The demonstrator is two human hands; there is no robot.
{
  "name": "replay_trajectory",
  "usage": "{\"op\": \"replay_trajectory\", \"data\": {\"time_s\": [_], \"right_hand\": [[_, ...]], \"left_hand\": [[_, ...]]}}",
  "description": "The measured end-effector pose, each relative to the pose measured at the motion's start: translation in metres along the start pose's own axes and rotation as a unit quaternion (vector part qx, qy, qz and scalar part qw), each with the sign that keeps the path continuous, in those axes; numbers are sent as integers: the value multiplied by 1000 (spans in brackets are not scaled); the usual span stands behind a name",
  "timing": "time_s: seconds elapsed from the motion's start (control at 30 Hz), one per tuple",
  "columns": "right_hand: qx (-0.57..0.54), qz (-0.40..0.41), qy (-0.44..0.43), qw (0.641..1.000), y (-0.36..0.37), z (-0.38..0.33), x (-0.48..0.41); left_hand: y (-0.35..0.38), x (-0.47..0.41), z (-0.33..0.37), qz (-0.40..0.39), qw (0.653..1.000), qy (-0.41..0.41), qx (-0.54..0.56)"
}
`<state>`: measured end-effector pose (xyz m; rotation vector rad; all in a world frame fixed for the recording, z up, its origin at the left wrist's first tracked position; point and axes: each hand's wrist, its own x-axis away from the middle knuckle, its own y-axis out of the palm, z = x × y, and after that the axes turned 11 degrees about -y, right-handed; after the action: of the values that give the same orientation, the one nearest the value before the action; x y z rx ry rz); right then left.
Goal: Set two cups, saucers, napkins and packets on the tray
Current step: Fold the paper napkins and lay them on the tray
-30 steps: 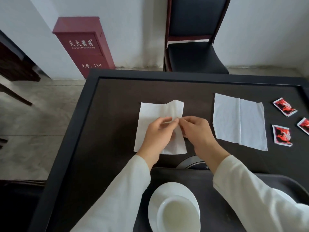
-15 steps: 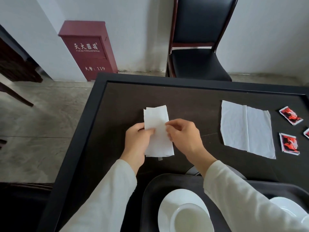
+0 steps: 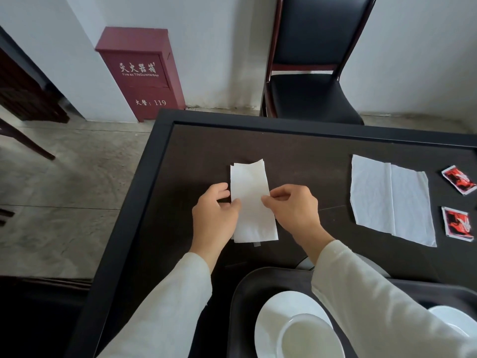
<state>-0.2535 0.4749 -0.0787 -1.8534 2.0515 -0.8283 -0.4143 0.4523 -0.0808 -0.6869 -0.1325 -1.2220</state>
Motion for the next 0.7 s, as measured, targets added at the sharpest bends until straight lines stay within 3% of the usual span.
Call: {"op": "replay_trajectory", "data": {"time_s": [0.13,0.3,0.47,0.53,0.7], "right_hand": [[-18,28,-16,999,1,-7,5],[-126,3,32,992,1,-21,10],[-293,5,117,949,-12,-32,23],[-351,20,146,925,-18,-36,32],[-439,71,194,875,-35,-46,52]], "left_hand": [[0,9,5,2,999,53,1],[0,19,22,-65,994,91,-13],[-7,27,37,-121,984,117,-55],[-5,39,39,-107,975,160,-107],[4,72,50,14,926,270,-263]]}}
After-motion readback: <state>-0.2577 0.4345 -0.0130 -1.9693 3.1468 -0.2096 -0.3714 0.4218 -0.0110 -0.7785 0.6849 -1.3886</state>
